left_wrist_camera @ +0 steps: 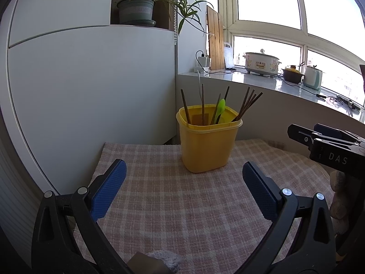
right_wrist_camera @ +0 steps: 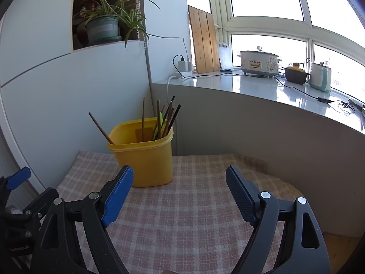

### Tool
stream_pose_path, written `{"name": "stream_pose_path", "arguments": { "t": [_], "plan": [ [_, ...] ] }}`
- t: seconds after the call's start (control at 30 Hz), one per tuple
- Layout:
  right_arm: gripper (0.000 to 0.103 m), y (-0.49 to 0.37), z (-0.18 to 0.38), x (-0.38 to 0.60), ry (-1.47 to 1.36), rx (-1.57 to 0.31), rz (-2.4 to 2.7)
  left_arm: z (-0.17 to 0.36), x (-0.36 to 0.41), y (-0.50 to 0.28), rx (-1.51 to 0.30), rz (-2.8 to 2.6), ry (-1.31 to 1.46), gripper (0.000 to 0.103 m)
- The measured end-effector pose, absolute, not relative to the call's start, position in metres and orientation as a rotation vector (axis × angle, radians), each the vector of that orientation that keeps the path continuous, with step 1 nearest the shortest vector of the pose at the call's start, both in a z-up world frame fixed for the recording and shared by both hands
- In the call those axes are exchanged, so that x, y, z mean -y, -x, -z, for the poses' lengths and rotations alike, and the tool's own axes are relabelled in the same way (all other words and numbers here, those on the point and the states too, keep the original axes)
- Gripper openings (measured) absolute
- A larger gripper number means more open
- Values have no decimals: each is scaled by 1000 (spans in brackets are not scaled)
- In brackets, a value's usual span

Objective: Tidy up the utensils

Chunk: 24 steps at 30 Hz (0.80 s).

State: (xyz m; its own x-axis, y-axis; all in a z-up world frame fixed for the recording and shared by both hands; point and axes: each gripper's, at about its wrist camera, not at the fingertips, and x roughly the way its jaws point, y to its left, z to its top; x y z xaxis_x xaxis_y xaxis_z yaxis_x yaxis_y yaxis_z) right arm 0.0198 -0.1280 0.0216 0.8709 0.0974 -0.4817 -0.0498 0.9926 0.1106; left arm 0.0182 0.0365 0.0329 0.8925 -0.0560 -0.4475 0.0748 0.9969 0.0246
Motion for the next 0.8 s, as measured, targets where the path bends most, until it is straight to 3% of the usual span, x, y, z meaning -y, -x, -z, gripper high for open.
{"name": "stream_pose_path", "arguments": {
  "t": [0.8],
  "plan": [
    [83, -18, -20, 126, -98, -517, -80, -31, -36, -19, -465, 66, -46, 103]
  ]
}}
